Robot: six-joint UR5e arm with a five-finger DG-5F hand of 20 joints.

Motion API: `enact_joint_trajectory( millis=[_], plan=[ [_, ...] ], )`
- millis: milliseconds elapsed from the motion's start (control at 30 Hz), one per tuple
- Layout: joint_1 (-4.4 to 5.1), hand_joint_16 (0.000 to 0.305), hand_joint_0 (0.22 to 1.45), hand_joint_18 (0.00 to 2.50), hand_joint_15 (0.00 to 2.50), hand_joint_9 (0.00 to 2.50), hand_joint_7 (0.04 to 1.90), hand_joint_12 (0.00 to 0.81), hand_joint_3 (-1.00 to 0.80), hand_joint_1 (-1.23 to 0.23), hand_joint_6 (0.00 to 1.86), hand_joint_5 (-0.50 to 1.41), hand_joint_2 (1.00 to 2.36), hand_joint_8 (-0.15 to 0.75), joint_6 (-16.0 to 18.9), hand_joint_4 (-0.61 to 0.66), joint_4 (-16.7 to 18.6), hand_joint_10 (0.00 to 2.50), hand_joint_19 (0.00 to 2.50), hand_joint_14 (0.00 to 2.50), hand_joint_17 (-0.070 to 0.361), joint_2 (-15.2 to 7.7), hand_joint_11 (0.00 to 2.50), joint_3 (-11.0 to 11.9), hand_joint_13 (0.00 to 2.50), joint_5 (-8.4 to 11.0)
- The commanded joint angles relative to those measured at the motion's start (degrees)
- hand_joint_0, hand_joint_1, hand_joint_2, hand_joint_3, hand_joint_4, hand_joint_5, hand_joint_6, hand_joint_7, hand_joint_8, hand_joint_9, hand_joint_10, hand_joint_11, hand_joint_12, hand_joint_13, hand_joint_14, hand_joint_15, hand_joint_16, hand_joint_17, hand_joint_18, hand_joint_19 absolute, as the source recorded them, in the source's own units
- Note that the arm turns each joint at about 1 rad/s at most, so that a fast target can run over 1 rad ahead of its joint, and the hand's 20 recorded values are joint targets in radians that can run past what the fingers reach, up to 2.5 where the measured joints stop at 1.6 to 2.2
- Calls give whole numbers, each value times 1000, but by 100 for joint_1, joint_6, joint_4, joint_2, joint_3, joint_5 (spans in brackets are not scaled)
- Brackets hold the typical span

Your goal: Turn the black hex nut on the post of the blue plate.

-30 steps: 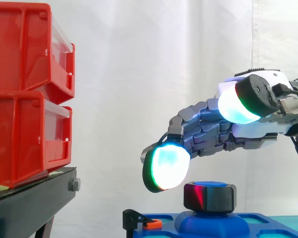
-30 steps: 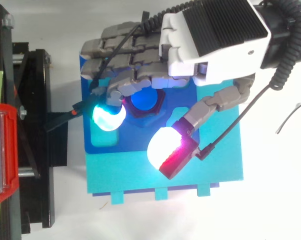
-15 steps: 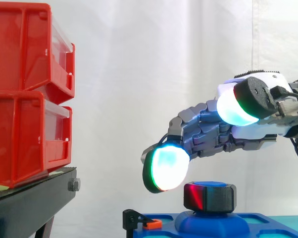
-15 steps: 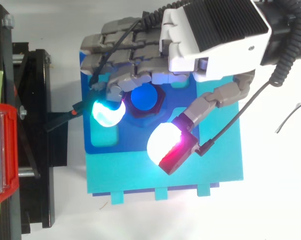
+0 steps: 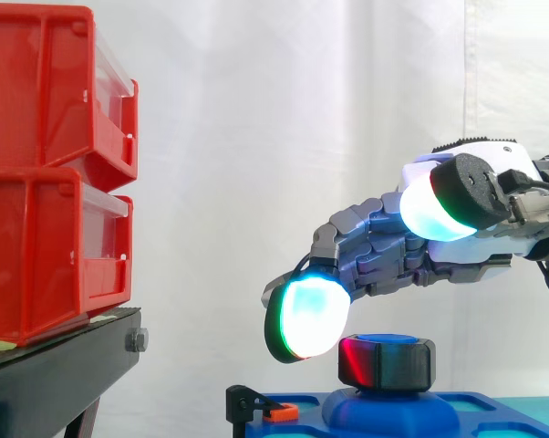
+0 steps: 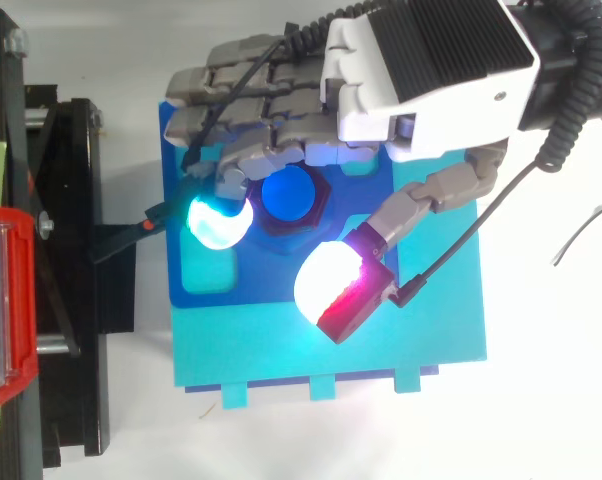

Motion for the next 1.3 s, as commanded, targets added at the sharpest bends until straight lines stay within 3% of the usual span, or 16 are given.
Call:
enact_joint_trajectory(
  millis=[0,667,1267],
  plan=[
    [0,47,515,74,10,269,777,345,-500,-280,503,-210,1000,249,-23,203,-23,0,220,0,106,0,0,-8,165,0],
    [-53,47,516,80,7,280,835,345,-500,-284,503,-202,1000,249,-50,222,-41,0,219,0,106,0,0,-8,174,-35],
    [-150,46,518,141,32,360,897,337,-500,-299,504,-185,1000,264,-173,270,-32,0,218,0,104,0,0,-8,261,-228]
  ],
)
